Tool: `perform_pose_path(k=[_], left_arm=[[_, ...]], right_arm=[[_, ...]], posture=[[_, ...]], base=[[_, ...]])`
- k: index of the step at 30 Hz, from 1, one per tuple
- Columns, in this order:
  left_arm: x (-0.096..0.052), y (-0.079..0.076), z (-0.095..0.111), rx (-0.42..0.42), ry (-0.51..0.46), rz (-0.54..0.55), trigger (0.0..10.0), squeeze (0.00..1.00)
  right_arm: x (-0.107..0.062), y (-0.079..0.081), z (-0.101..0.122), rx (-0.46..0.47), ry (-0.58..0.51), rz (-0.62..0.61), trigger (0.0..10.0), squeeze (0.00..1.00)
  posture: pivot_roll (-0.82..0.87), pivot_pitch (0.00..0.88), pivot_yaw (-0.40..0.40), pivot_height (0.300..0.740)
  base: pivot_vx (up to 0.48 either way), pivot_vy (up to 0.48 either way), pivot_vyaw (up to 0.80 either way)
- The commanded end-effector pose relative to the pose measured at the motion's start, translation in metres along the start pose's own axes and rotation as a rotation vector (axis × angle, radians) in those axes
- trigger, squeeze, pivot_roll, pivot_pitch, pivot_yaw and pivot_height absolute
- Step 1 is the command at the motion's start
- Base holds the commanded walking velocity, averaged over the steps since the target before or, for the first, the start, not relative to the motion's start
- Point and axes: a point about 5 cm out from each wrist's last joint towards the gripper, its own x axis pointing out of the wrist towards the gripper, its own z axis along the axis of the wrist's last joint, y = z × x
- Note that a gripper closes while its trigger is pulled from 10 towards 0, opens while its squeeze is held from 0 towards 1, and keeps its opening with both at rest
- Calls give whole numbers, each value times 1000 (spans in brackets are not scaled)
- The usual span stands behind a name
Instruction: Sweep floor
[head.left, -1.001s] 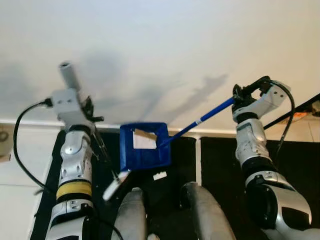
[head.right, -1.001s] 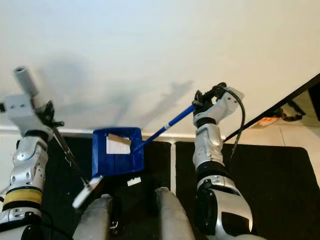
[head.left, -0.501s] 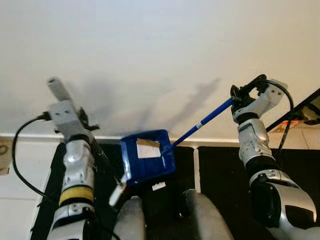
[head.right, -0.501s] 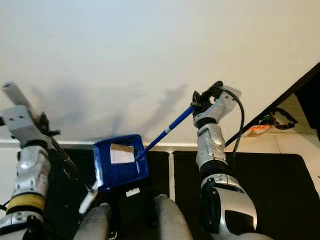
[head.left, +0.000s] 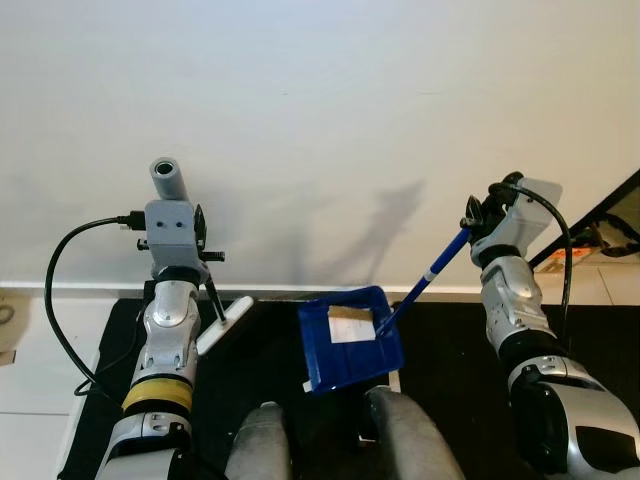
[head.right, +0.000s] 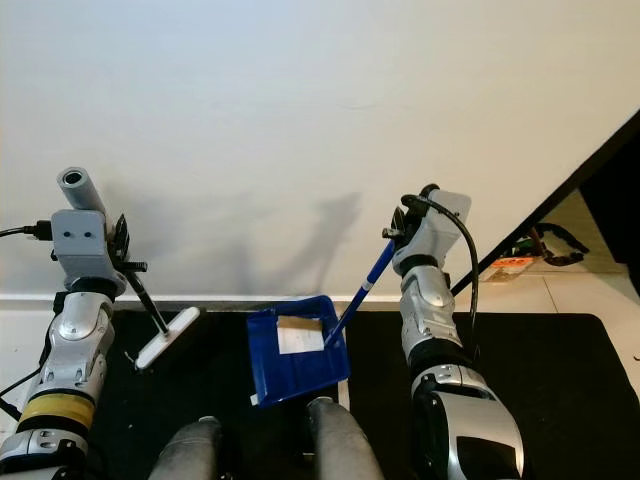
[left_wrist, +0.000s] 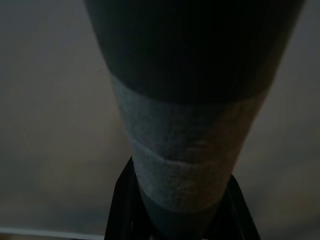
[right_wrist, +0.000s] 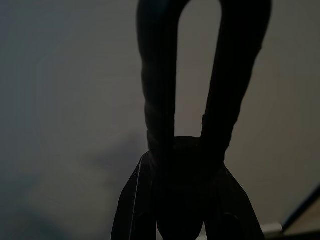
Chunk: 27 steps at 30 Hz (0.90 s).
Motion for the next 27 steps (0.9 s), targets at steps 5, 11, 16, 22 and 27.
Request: perform_pose_path(k=[5, 11, 16, 22, 27], left_arm=[[-3, 9, -14, -80, 66, 101, 10000, 0], [-2, 7, -14, -64, 74, 90, 10000, 0], [-2, 0, -16, -82, 88, 81, 10000, 0], [-2, -9, -16, -106, 87, 72, 10000, 0], [-2, -10, -18, -128, 94, 91, 10000, 0]], right_arm=[[-10, -25, -5, 60, -33, -103, 10000, 0], [-13, -32, -2, 8, -58, -100, 10000, 0], [-12, -31, 1, -28, -67, -81, 10000, 0], [-12, -32, 0, -45, -52, -78, 10000, 0], [-12, -32, 1, -42, -54, -72, 10000, 0]], posture=[[39, 52, -21, 740], [33, 49, -15, 740], [23, 43, -17, 740], [16, 41, -29, 740], [14, 42, -35, 740]], base=[[0, 0, 0], [0, 0, 0], [0, -384, 0], [0, -480, 0], [0, -480, 0]])
